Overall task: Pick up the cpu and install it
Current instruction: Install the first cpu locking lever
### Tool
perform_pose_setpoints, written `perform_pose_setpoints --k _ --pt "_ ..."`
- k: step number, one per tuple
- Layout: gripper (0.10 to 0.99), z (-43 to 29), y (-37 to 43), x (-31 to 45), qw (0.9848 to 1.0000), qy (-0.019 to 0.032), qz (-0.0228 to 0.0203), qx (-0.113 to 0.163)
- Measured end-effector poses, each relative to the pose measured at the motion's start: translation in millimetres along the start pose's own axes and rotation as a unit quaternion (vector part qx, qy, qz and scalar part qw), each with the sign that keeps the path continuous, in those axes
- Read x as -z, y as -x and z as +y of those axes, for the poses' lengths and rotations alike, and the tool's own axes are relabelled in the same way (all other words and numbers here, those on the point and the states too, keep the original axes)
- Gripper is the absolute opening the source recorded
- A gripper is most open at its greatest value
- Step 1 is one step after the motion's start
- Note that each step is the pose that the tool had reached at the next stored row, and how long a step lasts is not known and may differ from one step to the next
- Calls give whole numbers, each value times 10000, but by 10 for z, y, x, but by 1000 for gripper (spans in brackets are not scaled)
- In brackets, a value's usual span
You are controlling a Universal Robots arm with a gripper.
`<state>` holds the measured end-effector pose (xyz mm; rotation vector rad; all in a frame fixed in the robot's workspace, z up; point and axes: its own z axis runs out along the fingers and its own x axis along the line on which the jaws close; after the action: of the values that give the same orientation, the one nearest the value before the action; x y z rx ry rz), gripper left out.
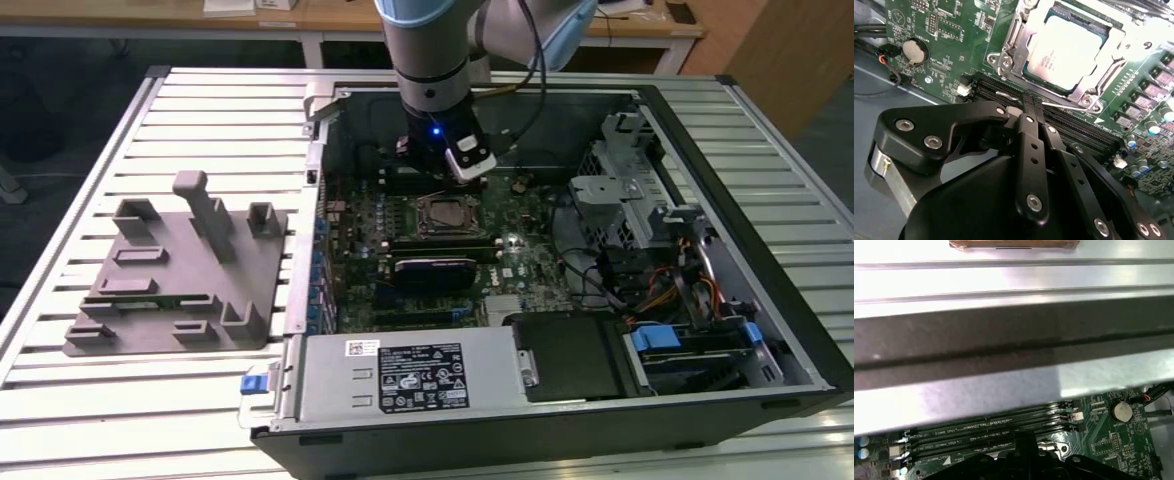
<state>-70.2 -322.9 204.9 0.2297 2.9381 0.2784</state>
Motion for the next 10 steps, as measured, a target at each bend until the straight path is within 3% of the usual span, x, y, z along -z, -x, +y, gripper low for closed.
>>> perform_pose_setpoints --k 10 --pt "106 29 -30 -38 9993 -62 -75 -361"
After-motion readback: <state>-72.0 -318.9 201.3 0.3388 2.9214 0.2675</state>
